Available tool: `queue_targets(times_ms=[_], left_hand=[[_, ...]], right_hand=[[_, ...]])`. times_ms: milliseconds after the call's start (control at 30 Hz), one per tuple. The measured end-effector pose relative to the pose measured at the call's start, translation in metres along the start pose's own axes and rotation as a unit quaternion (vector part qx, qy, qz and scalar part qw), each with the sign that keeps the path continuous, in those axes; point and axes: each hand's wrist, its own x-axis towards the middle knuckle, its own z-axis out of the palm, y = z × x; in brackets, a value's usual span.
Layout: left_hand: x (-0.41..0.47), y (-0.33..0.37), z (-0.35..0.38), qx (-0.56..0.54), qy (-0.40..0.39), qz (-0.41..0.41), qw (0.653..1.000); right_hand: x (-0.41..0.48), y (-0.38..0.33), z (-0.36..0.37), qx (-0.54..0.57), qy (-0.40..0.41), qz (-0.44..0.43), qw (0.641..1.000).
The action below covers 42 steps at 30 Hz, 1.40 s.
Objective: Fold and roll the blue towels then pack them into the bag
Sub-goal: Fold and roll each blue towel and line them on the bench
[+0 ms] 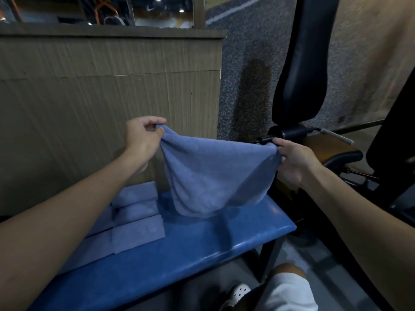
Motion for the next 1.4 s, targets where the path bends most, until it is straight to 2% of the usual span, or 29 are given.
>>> queue_targets(times_ms=[133, 300, 467, 700, 900, 1067, 1167, 1267, 1400], left_hand=[[-0.001, 0.004, -0.002, -0.001, 0.003, 0.013, 1.000], [-0.002, 0.005, -0.005, 0.002, 0.007, 0.014, 1.000], [-0.004, 0.004, -0.010, -0.003, 0.005, 0.003, 1.000], [-0.007, 0.009, -0.011, -0.003, 0.001, 0.005, 1.000], [-0.008, 0.011, -0.014, 0.007, -0.003, 0.003, 1.000], [-0.010, 0.014, -0.011, 0.009, -0.020, 0.008, 1.000], [-0.011, 0.011, -0.010, 0.016, -0.021, 0.015, 1.000], [-0.009, 0.003, -0.014, 0.041, -0.022, 0.027, 0.999], [-0.004, -0.010, -0.024, 0.106, -0.029, 0.046, 0.993]], right_hand=[[-0.005, -0.003, -0.002, -0.024, -0.049, 0.022, 0.998], [-0.011, -0.004, -0.001, -0.023, -0.057, 0.070, 0.996], [-0.008, 0.002, 0.001, -0.056, -0.043, 0.055, 0.996], [-0.018, -0.003, -0.002, -0.103, -0.090, 0.068, 0.988], [-0.021, -0.008, -0.002, -0.035, -0.064, 0.100, 0.992], [-0.026, 0.009, 0.003, -0.074, -0.104, 0.120, 0.985], [-0.026, 0.022, 0.009, -0.124, -0.111, 0.090, 0.982], [-0.025, 0.027, 0.008, -0.205, -0.103, 0.008, 0.973], [-0.020, 0.027, -0.001, -0.347, -0.062, -0.105, 0.930]])
